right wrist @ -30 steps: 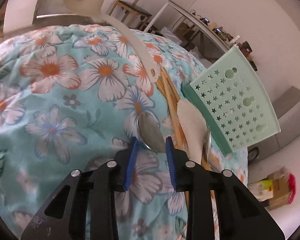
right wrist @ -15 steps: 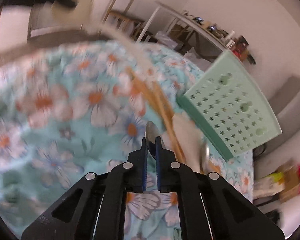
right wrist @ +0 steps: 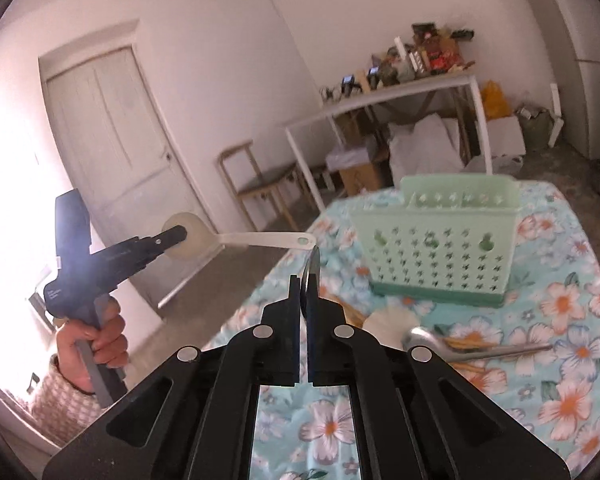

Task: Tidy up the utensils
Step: 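Lower the ladle into the holder and open the left tool while the right tool carries the spoon over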

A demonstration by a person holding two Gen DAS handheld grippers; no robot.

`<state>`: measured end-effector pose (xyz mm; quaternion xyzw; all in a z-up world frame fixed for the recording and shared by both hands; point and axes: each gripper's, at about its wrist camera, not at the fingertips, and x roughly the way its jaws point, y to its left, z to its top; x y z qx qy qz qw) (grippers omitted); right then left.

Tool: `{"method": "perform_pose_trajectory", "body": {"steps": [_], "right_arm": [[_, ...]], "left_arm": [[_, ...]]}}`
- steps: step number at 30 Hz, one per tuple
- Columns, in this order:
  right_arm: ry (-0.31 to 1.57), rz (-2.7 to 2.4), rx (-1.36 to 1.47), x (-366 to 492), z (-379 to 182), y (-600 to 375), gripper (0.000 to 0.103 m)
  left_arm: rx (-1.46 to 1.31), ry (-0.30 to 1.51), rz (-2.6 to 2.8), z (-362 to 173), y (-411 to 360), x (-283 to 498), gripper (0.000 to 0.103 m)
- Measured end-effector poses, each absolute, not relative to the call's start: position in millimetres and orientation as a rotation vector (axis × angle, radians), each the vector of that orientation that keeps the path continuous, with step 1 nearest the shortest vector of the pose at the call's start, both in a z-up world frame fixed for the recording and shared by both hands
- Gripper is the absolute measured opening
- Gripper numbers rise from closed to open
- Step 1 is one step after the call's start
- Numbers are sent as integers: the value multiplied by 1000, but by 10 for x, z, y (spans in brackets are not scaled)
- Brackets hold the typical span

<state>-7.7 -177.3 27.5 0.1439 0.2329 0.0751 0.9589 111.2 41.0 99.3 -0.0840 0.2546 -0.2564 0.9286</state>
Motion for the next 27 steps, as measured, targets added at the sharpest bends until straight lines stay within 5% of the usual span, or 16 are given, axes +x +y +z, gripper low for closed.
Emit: {"method": "perform_pose_trajectory", "body": {"steps": [9,17,27], "right_arm": [[346,140,343,-297,576,-2124,1],[266,87,369,-500,684,-2500,1],[232,54,437,-464,699,-2895,1]], "left_arm": [[152,341,-505,1479,-465,1258,5],[548,275,-417,1314,-1243,1335,5],[567,467,-531,1024,-1670,1604,13]]}}
